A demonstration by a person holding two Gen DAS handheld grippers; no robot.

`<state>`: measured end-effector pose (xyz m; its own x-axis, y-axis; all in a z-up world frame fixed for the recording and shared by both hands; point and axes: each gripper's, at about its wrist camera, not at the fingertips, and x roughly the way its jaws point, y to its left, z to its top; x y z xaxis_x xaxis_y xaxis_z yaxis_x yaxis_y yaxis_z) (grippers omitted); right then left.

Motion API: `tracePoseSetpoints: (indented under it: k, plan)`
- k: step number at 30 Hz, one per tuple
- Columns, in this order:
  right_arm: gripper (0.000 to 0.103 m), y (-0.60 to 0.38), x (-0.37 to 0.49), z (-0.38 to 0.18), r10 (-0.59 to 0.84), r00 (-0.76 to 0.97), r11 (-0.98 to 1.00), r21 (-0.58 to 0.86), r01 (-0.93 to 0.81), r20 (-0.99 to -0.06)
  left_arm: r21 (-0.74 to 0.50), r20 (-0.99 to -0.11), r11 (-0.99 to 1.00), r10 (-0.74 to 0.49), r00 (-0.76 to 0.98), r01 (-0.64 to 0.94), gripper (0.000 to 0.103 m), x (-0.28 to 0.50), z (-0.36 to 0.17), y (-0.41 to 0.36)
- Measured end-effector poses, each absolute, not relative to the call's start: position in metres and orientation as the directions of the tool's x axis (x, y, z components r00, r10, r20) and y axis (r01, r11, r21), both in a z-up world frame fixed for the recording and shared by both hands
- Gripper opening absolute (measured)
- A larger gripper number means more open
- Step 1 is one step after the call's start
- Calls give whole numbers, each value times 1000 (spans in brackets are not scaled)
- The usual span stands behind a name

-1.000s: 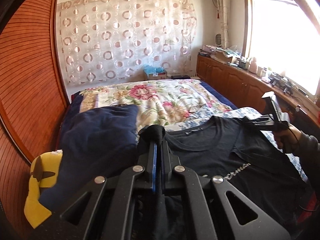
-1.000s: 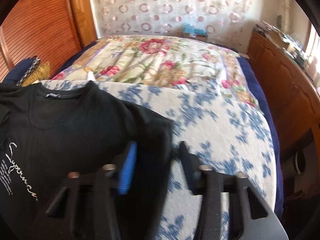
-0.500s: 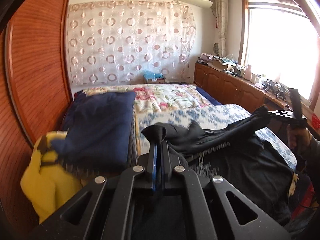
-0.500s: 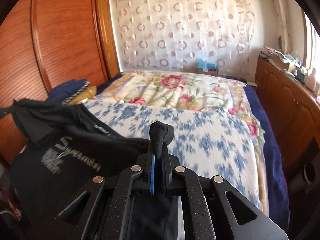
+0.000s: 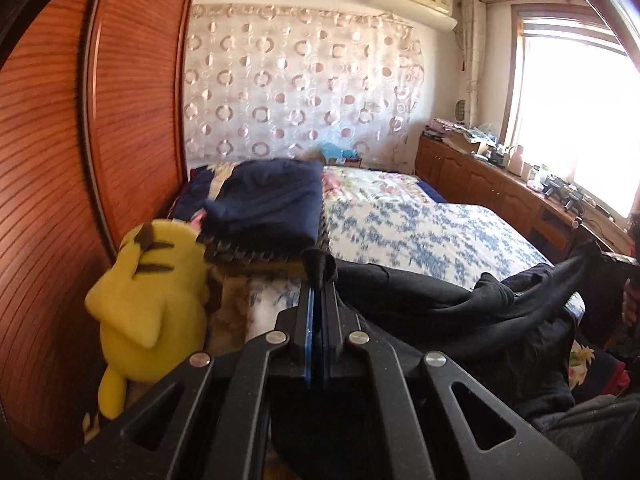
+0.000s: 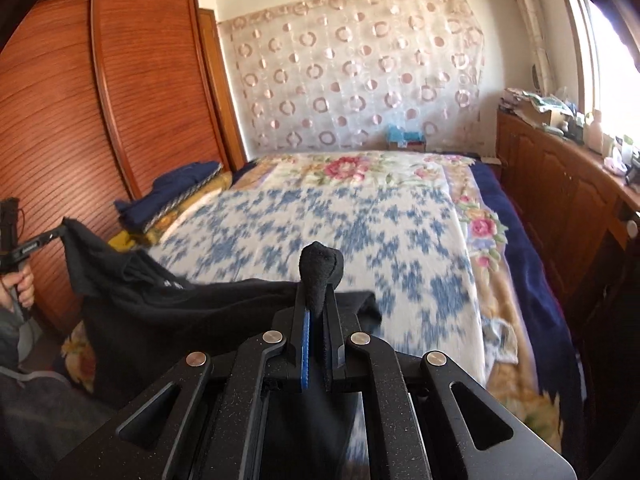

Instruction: Fold small clothes

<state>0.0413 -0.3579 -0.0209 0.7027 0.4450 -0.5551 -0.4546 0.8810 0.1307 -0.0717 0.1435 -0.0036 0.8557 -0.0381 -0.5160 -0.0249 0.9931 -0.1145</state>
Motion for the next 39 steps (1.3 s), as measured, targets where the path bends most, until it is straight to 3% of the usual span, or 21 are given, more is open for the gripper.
tracePoseSetpoints:
  k: [10, 13, 15, 18, 20, 23, 30, 39]
  plan:
    - [3, -346, 16, -88, 375, 573, 890, 110, -442, -728, -101, -638, 993, -20, 770, -58, 0, -84, -56, 148]
    - [11, -348, 22, -92, 348, 573, 900, 95, -425, -742, -115, -637, 992, -38, 770, -47, 3, -85, -52, 149]
    - [14, -347, 23, -88, 325, 588, 907, 67, -417, -741, -96, -632, 994, -19, 775, -54, 9, -85, -47, 150]
    - [22, -348, 24, -76, 311, 630, 906, 21, -423, -712, -69, -631, 995, 15, 776, -75, 29, -82, -39, 157]
    - [38, -353, 28, -68, 305, 651, 912, 17, -410, -695, -72, -632, 995, 13, 775, -75, 45, -75, -35, 161]
    - [46, -360, 39, -60, 269, 687, 928, -10, -373, -675, -57, -630, 997, 5, 777, -52, 57, -61, -32, 159]
    - [55, -357, 80, -66, 297, 692, 925, 18, -380, -658, -84, -651, 996, -44, 757, -14, 58, -6, -36, 150]
    - [64, -344, 129, -109, 304, 594, 918, 63, -391, -745, -84, -767, 996, -50, 640, -22, 58, 36, -79, 142]
